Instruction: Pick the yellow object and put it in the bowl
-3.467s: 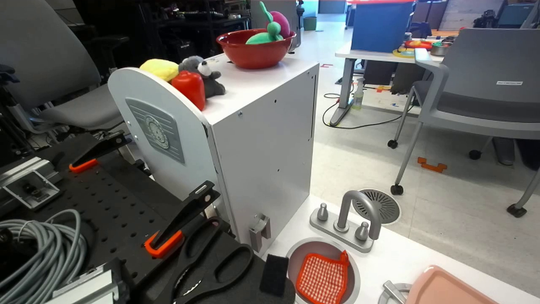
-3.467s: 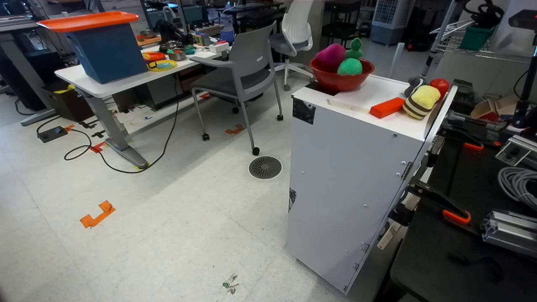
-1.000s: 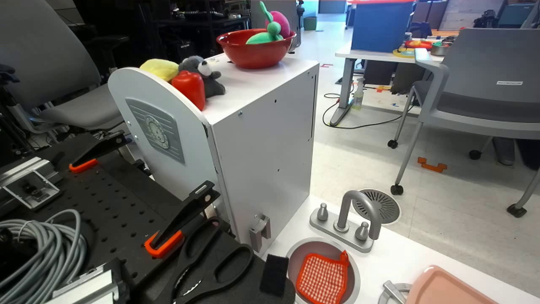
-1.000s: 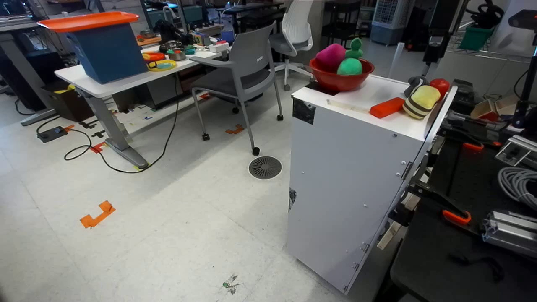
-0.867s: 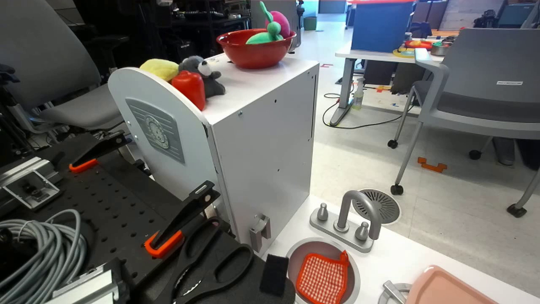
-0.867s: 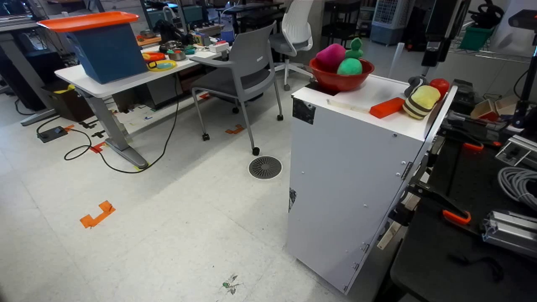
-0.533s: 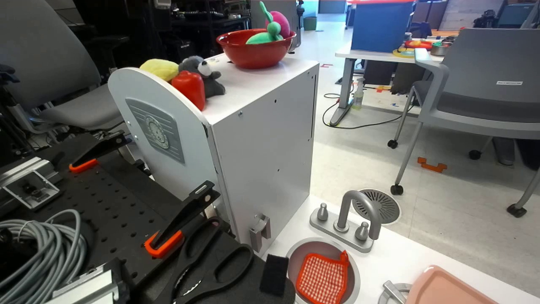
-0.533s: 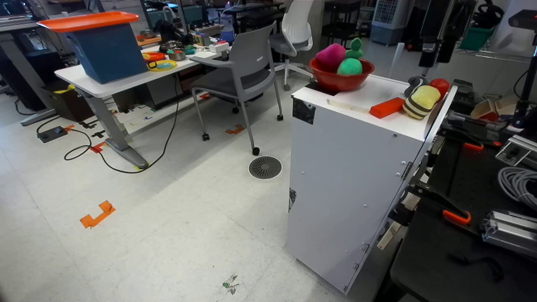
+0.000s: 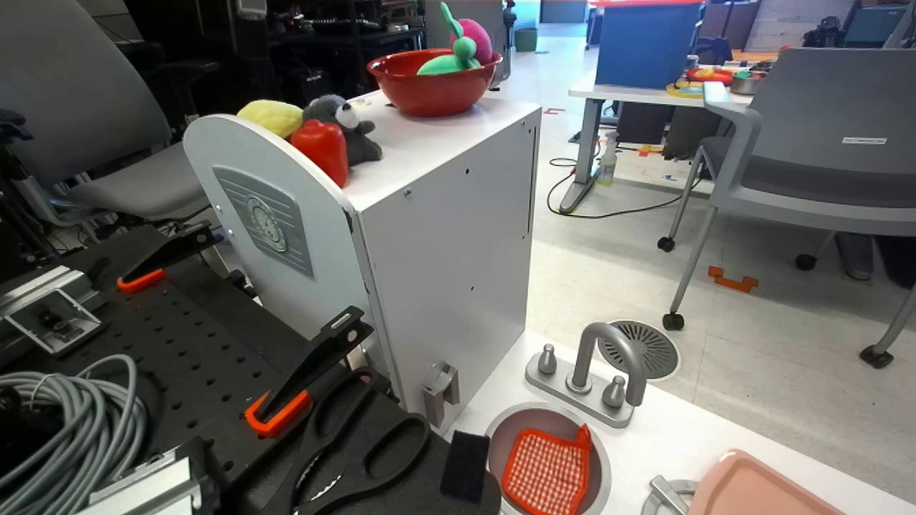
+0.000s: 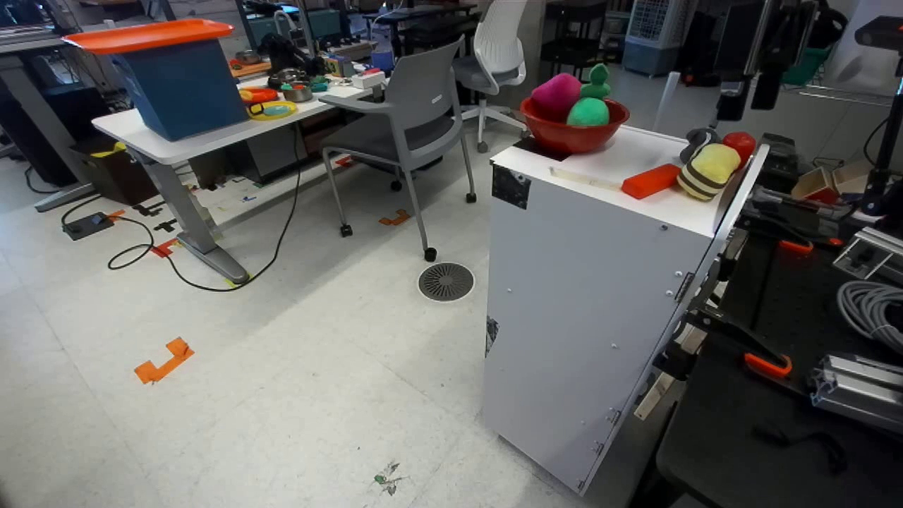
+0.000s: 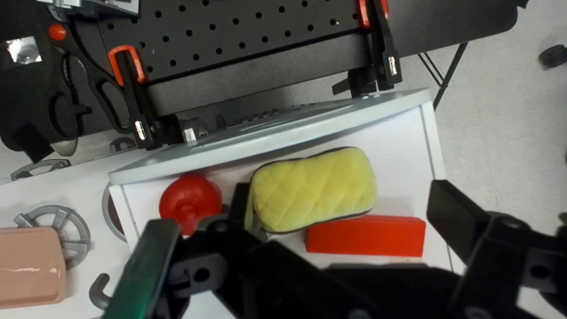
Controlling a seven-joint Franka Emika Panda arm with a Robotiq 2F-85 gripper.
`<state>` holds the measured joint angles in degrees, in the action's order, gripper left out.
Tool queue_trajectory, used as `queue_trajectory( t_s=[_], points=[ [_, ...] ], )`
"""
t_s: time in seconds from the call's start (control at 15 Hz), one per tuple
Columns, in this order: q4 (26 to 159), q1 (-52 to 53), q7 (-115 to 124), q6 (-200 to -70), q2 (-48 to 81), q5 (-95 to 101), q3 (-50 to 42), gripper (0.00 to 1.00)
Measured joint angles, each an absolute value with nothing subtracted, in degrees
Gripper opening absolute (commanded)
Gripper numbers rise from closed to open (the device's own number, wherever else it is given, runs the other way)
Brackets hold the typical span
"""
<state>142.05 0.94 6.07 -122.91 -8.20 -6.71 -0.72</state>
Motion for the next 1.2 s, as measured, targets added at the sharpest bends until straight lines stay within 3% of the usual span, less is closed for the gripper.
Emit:
queue_trajectory(
  t_s=[1.2],
  points=[
    [138.0,0.9,6.7,-117.1,-7.5,0.0,-0.3,1.00]
  ],
)
